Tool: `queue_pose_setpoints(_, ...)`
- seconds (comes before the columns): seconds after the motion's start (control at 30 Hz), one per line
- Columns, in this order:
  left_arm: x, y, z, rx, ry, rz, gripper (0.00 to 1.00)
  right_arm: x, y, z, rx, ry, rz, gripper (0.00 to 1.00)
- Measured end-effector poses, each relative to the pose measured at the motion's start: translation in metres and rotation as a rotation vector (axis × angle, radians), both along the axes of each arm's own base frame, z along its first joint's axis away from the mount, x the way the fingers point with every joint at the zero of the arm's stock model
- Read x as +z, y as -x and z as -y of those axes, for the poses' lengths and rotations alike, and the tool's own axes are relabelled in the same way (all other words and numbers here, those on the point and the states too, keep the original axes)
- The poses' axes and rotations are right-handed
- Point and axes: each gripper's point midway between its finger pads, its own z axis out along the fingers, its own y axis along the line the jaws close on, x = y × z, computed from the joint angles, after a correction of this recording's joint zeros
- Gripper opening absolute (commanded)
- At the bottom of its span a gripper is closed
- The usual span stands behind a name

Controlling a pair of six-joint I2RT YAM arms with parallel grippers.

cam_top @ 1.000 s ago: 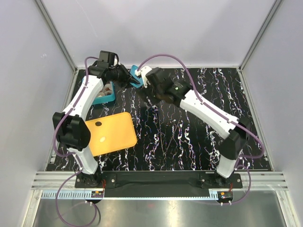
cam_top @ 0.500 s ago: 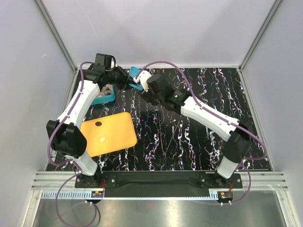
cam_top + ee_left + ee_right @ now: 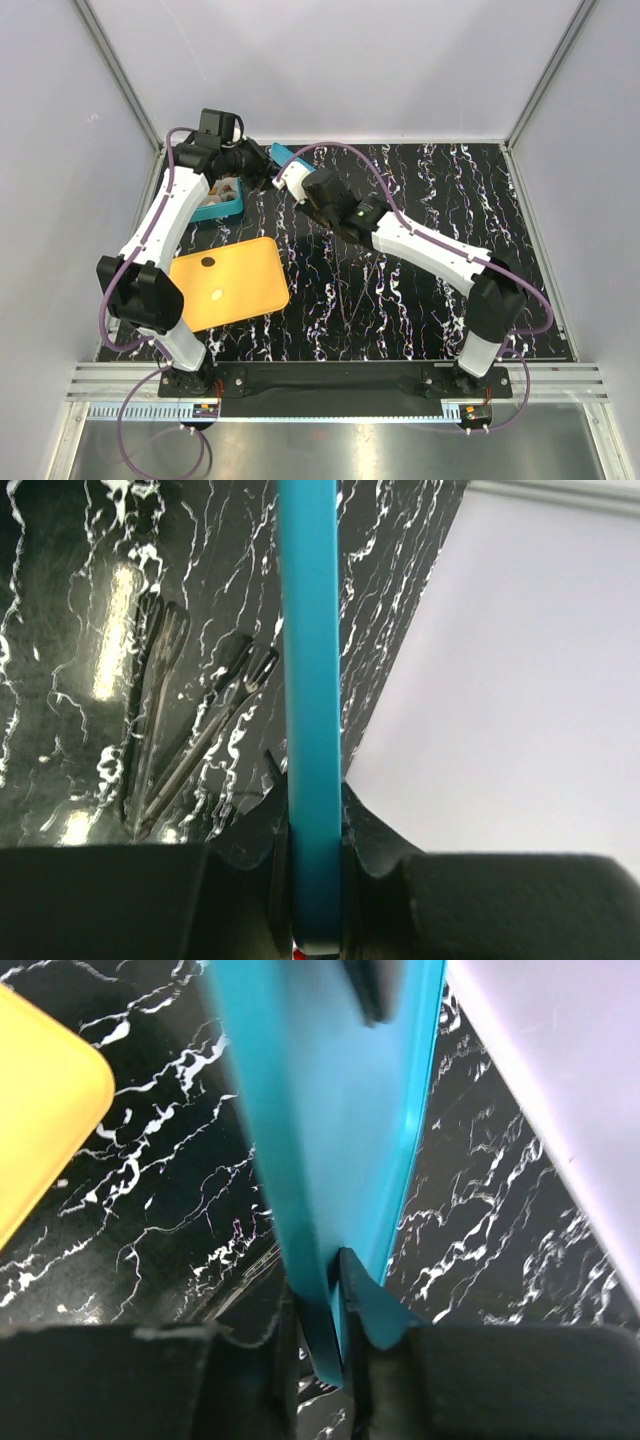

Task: Pack the chocolate

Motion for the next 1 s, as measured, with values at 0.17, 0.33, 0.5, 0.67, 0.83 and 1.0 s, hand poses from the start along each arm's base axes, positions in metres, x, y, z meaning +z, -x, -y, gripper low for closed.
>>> queue_pose_setpoints(0.17,0.010,0.000,-0.005,-0.009,-0.023,0.017,0.45,0.001,0.005,-0.011,0.049,0.031,0.032,0.00)
queue_pose_setpoints(0.33,0.037,-0.012,-0.023,0.030,-0.022,0.086,0.70,0.000,-0.007,-0.004,-0.024,-0.028,0.009,0.00)
queue_pose_setpoints(0.5,0.053,-0.037,-0.055,0.110,-0.054,0.168,0.75,-0.005,-0.024,-0.006,-0.083,-0.115,-0.031,0.00)
queue_pose_setpoints(0.67,0.042,-0.063,-0.099,0.217,-0.197,0.247,0.75,-0.021,-0.051,-0.010,-0.147,-0.255,-0.101,0.00)
queue_pose_setpoints(0.83,-0.009,-0.059,-0.156,0.318,-0.347,0.243,0.74,-0.031,-0.075,-0.007,-0.191,-0.468,-0.249,0.00)
queue_pose_setpoints(1.0,-0.036,-0.058,-0.241,0.444,-0.563,0.196,0.71,-0.001,-0.081,-0.017,-0.181,-0.680,-0.351,0.00)
